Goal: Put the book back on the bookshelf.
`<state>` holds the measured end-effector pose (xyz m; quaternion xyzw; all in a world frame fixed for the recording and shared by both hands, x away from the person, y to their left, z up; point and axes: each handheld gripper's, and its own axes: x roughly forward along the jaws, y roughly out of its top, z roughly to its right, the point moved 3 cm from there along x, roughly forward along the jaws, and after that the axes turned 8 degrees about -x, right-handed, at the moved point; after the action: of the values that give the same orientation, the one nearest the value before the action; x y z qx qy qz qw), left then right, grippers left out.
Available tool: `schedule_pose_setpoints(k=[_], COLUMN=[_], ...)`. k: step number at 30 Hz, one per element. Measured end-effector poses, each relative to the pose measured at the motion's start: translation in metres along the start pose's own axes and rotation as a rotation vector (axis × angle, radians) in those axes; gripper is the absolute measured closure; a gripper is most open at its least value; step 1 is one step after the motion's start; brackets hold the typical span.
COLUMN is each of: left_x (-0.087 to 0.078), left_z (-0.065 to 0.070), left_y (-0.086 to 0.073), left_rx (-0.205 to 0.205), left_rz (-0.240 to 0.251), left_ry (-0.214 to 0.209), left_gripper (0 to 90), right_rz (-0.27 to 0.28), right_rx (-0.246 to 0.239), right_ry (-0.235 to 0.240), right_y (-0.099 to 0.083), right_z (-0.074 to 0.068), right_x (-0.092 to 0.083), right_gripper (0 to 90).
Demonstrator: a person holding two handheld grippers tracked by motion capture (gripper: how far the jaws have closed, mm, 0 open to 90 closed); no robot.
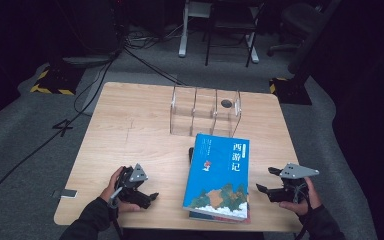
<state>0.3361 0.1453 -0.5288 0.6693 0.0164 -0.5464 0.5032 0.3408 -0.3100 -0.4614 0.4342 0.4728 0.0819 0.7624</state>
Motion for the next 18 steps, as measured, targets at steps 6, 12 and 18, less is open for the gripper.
schedule_pose_setpoints(k=[6, 12, 18], left_x=[0.006, 0.007, 0.006], left_z=[0.019, 0.024, 0.026], left_y=[0.003, 0.004, 0.004], left_rx=[0.055, 0.06, 0.065], left_rz=[-0.004, -0.006, 0.002], left_ry=[-0.048, -0.054, -0.058], left_gripper=[1.3, 1.4, 4.9], right_rz=[-0.003, -0.015, -0.023], right_rx=[-0.066, -0.123, -0.166], right_ry=[0.066, 0.128, 0.172], right_y=[0.018, 0.024, 0.026], right_z=[-0.019, -0.035, -0.045], right_x=[-0.006, -0.004, -0.002], right_gripper=[25.4, 25.3, 24.6])
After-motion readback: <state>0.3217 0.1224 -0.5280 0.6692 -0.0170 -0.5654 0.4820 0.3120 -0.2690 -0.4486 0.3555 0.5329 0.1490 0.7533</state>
